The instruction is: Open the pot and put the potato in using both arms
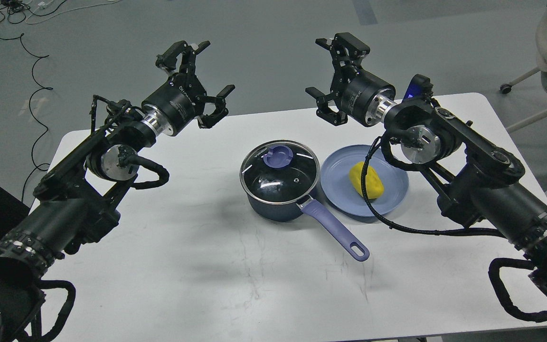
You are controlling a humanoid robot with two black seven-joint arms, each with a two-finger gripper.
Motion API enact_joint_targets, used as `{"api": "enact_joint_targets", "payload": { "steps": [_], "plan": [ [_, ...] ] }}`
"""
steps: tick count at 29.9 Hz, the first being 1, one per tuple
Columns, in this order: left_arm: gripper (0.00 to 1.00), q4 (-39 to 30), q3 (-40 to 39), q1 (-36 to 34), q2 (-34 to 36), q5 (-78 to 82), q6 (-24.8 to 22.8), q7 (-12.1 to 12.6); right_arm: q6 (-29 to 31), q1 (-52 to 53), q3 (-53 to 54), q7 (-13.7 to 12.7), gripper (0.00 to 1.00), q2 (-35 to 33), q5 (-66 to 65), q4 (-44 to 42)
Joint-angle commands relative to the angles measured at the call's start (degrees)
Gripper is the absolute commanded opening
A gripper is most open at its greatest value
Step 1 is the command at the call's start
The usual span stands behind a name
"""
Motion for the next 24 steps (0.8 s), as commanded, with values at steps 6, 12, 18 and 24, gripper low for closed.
{"api": "enact_joint_targets", "payload": {
  "steps": [6,12,18,24],
  "plan": [
    [0.98,-0.01,0.1,0.51,0.4,0.0,0.03,-0.01,0.02,0.33,0.01,-0.08,1.0,-0.07,0.08,-0.05],
    [0.98,-0.01,0.1,0.77,0.4,-0.08,0.21,0.08,0.02,1.56,-0.08,-1.22,1.0,-0.43,0.08,-0.05],
    [0.98,-0.01,0.01,1.04,0.4,-0.08,0.12,-0.01,0.02,2.18,0.01,-1.66,1.0,-0.51,0.08,-0.14],
    [0.98,-0.01,0.01,1.04,0.31,-0.08,0.03,-0.1,0.02,2.18,0.27,-1.66,1.0,-0.6,0.08,-0.14]
  ]
}}
